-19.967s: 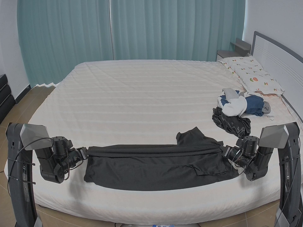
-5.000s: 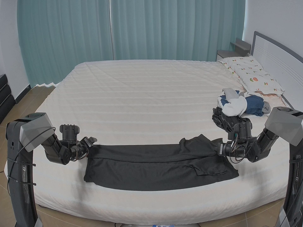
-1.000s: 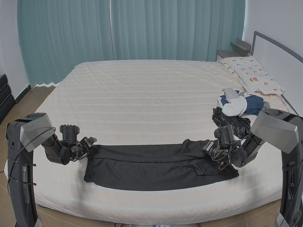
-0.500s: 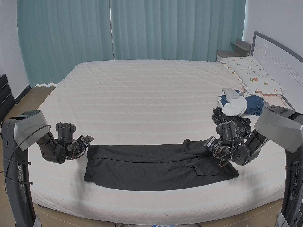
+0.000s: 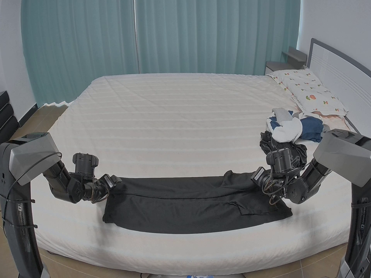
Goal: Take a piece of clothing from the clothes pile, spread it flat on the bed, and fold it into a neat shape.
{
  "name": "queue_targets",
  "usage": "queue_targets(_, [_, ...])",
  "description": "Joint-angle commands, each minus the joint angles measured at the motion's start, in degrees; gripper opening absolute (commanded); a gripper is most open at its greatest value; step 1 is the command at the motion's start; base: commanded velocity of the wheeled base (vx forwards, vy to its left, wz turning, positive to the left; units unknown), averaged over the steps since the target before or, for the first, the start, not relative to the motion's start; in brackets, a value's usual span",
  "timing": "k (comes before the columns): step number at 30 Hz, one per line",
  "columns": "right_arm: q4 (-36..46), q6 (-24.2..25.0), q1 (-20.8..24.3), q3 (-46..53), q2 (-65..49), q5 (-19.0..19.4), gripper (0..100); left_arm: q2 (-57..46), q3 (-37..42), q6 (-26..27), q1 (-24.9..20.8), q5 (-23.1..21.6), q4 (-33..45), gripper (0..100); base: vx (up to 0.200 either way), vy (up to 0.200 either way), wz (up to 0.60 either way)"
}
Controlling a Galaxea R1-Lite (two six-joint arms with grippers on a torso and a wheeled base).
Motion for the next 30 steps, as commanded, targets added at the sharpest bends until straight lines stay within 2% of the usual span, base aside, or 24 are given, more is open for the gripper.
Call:
queue_targets(1, [-0.01,0.0,0.05,0.08,-0.12,0.01,0,-0.2,0.15,-0.02,-0.91,0.05,0.01,100,0.0,0.0,0.0])
queue_targets(9, [-0.01,0.0,0.05,0.08,-0.2,0.01,0,0.41,-0.47,-0.11,-1.7,0.67,-0.07,100,0.0,0.0,0.0])
queue_targets(10, [-0.01,0.0,0.05,-0.01,-0.2,0.01,0,0.59,-0.47,-0.11,-1.7,0.67,0.01,0,0.0,0.0,0.0])
queue_targets(15, [-0.01,0.09,0.05,0.08,-0.29,0.01,0,1.03,-0.73,-0.11,-1.79,1.11,-0.25,0,0.0,0.0,0.0])
queue_targets(18, [-0.01,0.09,0.05,0.08,-0.82,0.01,0,1.47,-1.26,0.07,-2.23,4.53,-0.69,0,0.0,0.0,0.0])
queue_targets(26, [-0.1,0.0,-0.04,-0.8,-1.79,-0.35,0,1.2,-2.93,-0.64,-2.5,8.49,-2.89,0,0.0,0.0,0.0])
queue_targets(30, [-4.75,-0.18,-0.22,-1.15,-1.79,-0.7,0,0.94,-2.93,-1.16,-2.5,9.02,-5.43,0,0.0,0.0,0.0])
